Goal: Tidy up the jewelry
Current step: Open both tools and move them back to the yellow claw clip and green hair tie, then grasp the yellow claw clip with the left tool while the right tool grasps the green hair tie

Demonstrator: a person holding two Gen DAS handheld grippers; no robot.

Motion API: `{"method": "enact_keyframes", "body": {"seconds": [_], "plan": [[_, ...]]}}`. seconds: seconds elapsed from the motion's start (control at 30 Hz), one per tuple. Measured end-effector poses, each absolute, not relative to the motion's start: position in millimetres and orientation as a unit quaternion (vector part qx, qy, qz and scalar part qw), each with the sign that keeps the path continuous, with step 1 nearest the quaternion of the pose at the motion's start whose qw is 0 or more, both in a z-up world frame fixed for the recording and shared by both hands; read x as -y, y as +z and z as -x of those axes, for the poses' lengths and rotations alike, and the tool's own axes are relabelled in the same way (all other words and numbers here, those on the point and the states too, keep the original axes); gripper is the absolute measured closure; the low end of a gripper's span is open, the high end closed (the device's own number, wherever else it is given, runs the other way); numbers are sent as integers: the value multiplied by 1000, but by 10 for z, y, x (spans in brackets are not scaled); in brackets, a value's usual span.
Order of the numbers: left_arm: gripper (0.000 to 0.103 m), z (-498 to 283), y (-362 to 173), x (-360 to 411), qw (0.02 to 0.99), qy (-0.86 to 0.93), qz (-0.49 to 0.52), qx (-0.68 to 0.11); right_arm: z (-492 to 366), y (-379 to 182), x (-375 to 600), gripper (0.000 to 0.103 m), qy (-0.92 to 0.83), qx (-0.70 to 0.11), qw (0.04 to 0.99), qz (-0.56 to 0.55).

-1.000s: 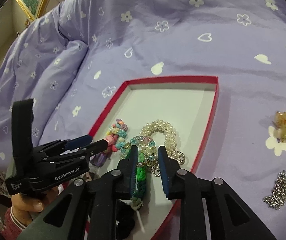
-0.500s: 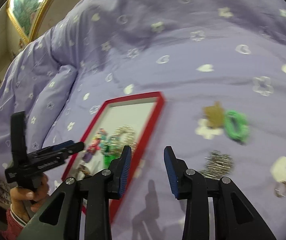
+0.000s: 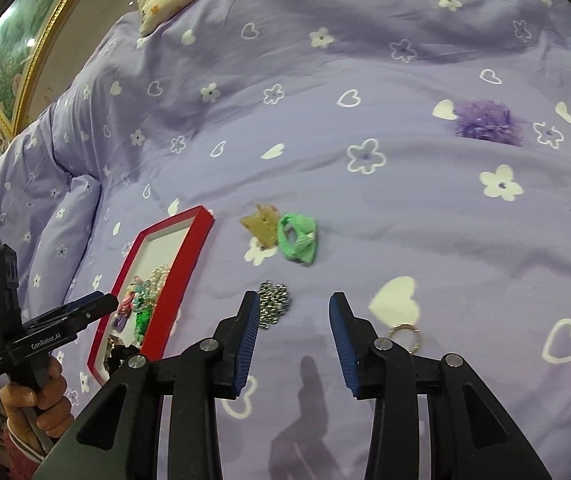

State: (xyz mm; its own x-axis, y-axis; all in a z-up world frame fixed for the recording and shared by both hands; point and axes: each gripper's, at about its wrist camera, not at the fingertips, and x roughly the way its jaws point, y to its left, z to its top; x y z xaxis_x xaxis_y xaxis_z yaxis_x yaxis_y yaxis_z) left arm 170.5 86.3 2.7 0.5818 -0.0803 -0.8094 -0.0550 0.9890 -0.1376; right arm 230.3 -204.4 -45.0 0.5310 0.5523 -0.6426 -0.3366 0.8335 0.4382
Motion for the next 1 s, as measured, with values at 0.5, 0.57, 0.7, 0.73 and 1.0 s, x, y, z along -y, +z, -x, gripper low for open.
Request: {"method": "enact_keyframes", "body": {"seconds": [0.5, 0.57, 0.7, 0.73, 1.0], "plan": [[39, -2168, -33, -489, 878, -30, 75, -472, -2809, -656, 1768, 64, 271, -426, 859, -88], [39, -2228, -63, -474, 875, -32, 80, -476, -2893, -692, 1698, 64, 274, -428, 858, -79], [39, -2344, -123, -424, 871, -37, 88, -483, -3061, -808, 1587, 68, 272, -440, 853, -65], [38, -2376, -137, -405, 870, -38, 88, -484, -3087, -835, 1575, 70, 273, -442, 852, -62], [31, -2659, -235, -152, 866, -51, 101, -486, -2993, -799, 1828, 91, 262, -425, 862, -91]]}}
